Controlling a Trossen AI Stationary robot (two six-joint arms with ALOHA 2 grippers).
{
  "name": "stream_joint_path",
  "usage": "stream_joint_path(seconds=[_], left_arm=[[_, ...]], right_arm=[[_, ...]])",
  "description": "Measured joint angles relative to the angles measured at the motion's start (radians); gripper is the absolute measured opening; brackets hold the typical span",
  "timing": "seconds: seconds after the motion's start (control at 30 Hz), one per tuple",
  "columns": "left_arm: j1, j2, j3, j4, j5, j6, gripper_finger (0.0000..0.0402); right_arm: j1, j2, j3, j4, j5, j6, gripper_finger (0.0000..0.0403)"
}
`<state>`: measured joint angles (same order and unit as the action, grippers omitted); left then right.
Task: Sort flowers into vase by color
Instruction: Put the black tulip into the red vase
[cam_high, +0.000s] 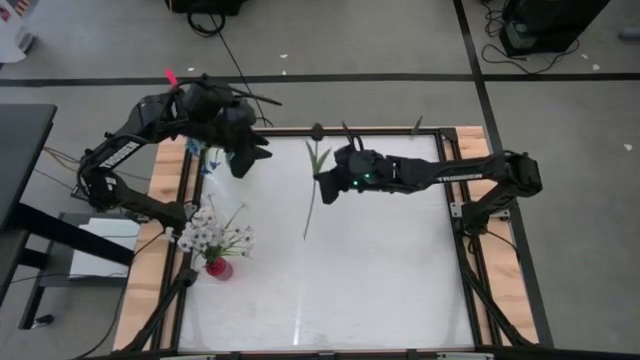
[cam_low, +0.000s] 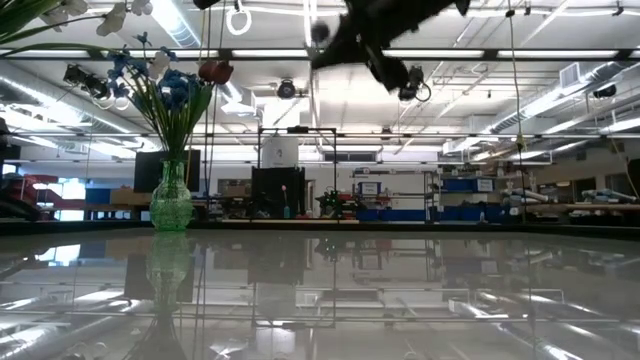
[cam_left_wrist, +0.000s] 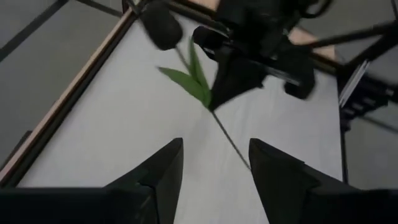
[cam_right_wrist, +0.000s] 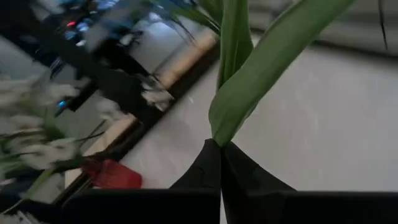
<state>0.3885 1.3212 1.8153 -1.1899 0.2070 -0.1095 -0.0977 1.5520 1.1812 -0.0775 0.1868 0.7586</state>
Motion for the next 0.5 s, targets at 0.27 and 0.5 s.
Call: stream_joint_path(seconds=[0.27, 0.5], left_arm=[[-0.016, 0.000, 0.000, 0.097, 0.023, -0.036, 0.0230], [-0.117, 0.012, 0.000, 0.352, 0.015, -0.011, 0.0234]], right_arm=[[0.032, 0.000, 0.175, 0.096, -0.001, -0.331, 0.0002], [0.033, -0.002, 0.242, 0.112, -0.100, -0.451, 0.0002]])
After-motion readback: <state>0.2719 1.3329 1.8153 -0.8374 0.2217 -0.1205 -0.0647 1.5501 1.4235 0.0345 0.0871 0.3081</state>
